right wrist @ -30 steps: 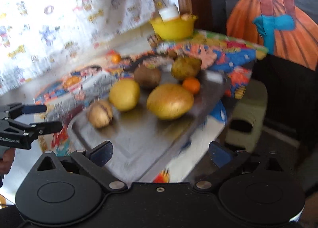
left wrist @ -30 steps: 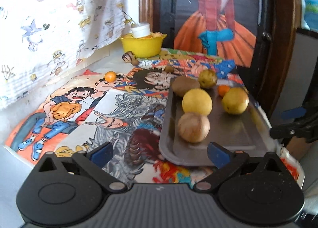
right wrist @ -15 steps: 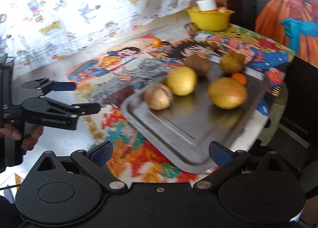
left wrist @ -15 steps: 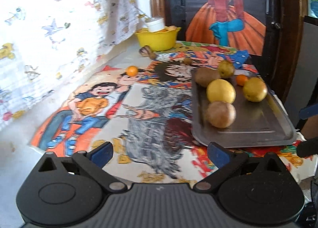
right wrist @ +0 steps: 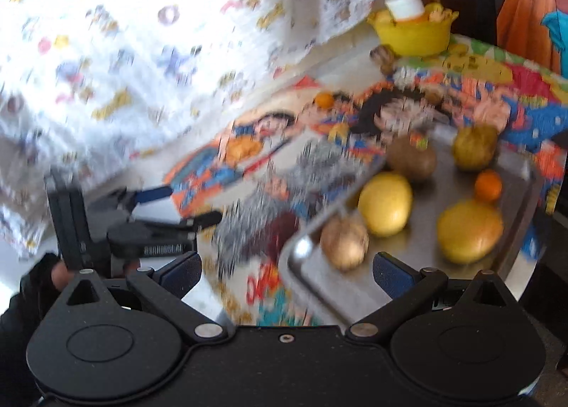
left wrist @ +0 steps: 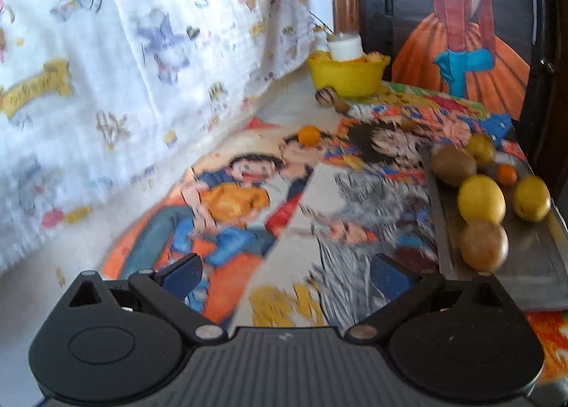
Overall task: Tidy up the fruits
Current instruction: 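Lift both tools away from the tray, then move the left tool to the small orange kumquat while the right tool approaches a small brown nut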
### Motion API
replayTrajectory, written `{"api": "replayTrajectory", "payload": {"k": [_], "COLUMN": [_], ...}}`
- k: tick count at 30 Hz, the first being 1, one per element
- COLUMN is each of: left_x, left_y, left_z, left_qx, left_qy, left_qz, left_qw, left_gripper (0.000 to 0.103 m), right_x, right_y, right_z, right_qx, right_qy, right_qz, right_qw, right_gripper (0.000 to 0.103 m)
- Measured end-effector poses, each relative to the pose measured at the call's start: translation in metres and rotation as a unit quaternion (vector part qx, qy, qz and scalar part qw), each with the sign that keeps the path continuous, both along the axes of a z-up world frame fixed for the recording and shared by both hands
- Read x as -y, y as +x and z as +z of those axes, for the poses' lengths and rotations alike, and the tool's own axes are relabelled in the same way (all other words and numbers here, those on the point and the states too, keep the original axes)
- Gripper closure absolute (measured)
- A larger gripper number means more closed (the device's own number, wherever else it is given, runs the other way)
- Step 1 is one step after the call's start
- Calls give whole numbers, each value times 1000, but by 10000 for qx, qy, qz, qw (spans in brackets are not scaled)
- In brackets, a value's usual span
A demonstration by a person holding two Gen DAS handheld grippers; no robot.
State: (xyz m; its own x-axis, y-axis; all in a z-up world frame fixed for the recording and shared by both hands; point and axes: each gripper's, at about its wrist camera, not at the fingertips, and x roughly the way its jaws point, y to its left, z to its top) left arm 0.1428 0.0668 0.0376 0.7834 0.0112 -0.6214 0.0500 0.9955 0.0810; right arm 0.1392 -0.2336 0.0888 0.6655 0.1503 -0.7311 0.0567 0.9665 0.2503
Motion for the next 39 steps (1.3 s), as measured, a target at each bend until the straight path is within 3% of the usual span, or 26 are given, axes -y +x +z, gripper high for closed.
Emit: {"api": "replayTrajectory", "payload": {"k": [5, 11, 17, 24, 34, 39], "left_x": [3, 19, 27, 29, 42, 48], "left_y": [33, 82, 138, 192, 234, 249], "left_z": [14, 23, 15, -10, -38, -48], "left_qx": [219, 478, 531, 326, 178, 101], "left_qy": [-96, -218, -321, -670, -720, -772], "left_qz": [68, 29, -1, 95, 211, 354], "left_qw": [9997, 9986, 9981, 9972, 9970, 9963], "left_gripper": [0, 0, 0, 0, 1, 5], "right_x": [19, 53, 100, 148, 186, 194], "right_y": [47, 116, 190, 240, 269, 276], "right_z": [25, 39, 35, -7, -71, -85], "right_qx": [183, 322, -2, -383, -778, -848], "right_qy": [-126, 126, 554, 800, 1154, 911], "right_qz": [-33, -338, -766, -1335, -2044, -2308], "right_qw": [9997, 9988, 9955, 9871, 9689, 9650], "right_gripper": [1, 1, 1, 5, 11, 14]}}
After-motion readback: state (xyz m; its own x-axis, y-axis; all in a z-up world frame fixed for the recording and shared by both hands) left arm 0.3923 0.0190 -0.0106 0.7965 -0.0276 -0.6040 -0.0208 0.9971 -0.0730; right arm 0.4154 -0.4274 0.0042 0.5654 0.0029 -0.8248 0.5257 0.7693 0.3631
